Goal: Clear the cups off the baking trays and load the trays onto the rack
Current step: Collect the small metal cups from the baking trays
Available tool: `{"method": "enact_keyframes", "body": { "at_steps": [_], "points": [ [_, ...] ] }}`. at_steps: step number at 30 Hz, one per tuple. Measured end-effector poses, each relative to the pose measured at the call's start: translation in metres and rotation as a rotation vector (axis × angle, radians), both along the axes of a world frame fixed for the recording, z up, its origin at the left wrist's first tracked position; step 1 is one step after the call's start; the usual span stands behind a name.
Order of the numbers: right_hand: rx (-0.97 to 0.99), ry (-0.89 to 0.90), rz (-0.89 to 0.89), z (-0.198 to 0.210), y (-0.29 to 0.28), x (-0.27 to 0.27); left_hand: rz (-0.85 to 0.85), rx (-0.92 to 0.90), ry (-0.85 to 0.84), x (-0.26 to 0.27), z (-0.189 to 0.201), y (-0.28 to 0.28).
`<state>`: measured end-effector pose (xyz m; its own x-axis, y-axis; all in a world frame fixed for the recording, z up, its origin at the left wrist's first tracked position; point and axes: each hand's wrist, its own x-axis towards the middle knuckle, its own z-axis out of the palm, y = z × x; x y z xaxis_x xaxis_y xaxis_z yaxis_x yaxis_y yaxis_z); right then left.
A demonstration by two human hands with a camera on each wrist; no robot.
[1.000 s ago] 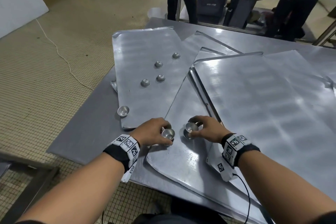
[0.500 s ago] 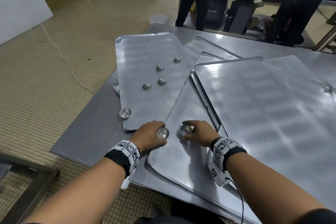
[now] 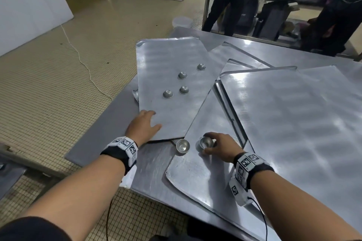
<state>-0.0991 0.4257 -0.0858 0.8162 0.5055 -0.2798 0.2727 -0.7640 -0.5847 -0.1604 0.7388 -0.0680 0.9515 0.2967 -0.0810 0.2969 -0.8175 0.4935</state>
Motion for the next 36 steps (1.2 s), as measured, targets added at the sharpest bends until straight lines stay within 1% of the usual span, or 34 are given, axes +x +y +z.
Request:
{"method": "enact_keyframes", "body": {
  "at_steps": [3,8,12,16,18,20,22,27,32,36],
  "points": [
    [-0.001,0.002,-0.004,0.0,0.0,0.0,0.071,0.045,0.091,0.008,0.0,0.02],
    [-0.002,-0.009,-0.004,-0.002,-0.001,0.0,0.077,0.059,0.212,0.017,-0.01,0.034],
    [0.001,-0.012,-0.007,-0.001,-0.001,-0.001,0.075,0.045,0.221,0.019,-0.015,0.032],
    [0.002,-0.016,0.0,0.0,0.0,-0.001,0.085,0.047,0.194,0.018,-0.015,0.026],
    [0.002,-0.021,0.004,0.001,0.001,-0.001,0.077,0.016,0.169,0.017,-0.013,0.021],
    [0.006,-0.017,0.006,0.003,0.001,-0.002,0.041,-0.044,0.128,0.016,-0.007,0.013],
    [0.004,-0.023,0.013,0.004,0.002,-0.002,-0.034,-0.097,0.094,0.015,0.0,0.002],
    [0.003,-0.028,0.029,0.009,0.003,-0.004,-0.203,-0.148,0.04,0.007,0.016,-0.037],
    [0.008,-0.024,0.051,0.013,0.004,-0.006,-0.327,-0.169,0.056,-0.004,0.011,-0.061],
    [0.014,-0.03,0.049,0.013,0.004,-0.007,-0.358,-0.167,0.074,-0.013,0.003,-0.068]
  ]
}}
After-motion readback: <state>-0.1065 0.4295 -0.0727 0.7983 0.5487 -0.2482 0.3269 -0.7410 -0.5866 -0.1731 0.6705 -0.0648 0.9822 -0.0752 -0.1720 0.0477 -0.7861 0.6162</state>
